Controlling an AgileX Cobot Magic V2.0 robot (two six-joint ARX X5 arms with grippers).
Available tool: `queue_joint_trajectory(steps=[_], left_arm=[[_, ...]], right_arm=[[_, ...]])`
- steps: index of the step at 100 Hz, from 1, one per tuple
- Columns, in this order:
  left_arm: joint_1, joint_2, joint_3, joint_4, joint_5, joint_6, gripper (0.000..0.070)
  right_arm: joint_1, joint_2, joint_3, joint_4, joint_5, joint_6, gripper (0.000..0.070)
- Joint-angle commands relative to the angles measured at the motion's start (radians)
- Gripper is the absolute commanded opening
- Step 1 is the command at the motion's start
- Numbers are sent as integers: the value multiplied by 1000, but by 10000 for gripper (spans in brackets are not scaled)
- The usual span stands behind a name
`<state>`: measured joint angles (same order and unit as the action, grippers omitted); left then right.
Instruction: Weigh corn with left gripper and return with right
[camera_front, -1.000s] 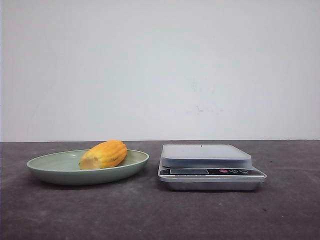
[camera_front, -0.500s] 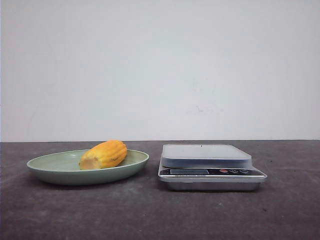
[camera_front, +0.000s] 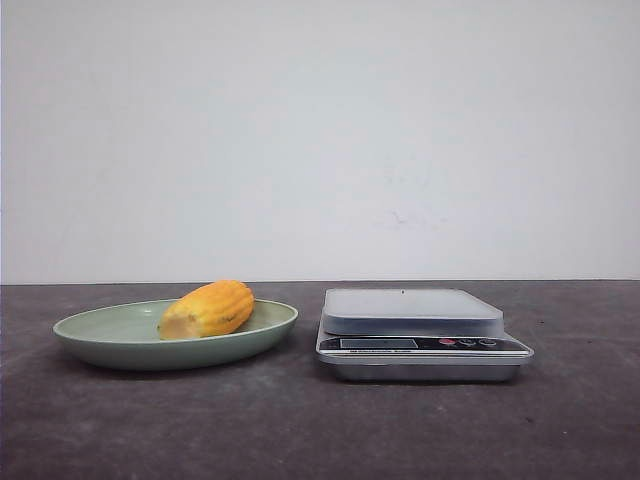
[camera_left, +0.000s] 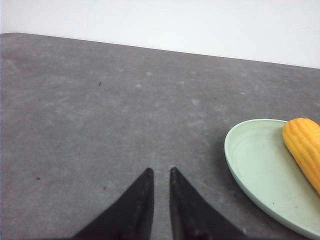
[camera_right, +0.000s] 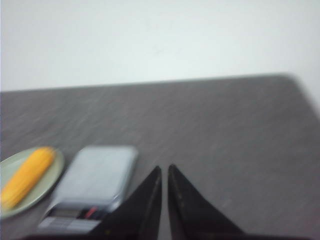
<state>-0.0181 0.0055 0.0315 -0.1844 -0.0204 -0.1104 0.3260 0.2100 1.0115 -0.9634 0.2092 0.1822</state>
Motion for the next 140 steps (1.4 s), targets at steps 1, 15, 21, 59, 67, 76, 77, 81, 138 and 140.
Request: queue_joint_trajectory(steps=[1, 15, 21, 59, 67, 76, 77, 81, 138, 140], left_arm=[[-1, -1, -16, -3, 2, 16, 10], [-1, -1, -16, -3, 2, 16, 11], [-1, -1, -16, -3, 2, 16, 11], [-1, -1, -16, -3, 2, 16, 11], [-1, -1, -16, -3, 2, 16, 11], [-1, -1, -16, -3, 2, 16, 11], [-1, -1, -16, -3, 2, 16, 11], [-1, -1, -16, -3, 2, 16, 11], [-1, -1, -16, -3, 2, 16, 11], [-1, -1, -16, -3, 2, 16, 11]], right_arm=[[-53, -17, -32, 98, -3, -84, 17], [-198, -102, -255, 375, -57, -108, 17], [-245, -143, -374, 484, -90, -108, 17], [-309, -206, -905, 758, -115, -88, 17], [-309, -206, -943, 761, -115, -87, 17], [-309, -206, -971, 761, -116, -87, 17], [-309, -206, -974, 761, -116, -87, 17], [-309, -206, -987, 761, -122, -79, 17], [-309, -206, -993, 806, -157, -78, 17], [-309, -206, -993, 806, -157, -78, 17]])
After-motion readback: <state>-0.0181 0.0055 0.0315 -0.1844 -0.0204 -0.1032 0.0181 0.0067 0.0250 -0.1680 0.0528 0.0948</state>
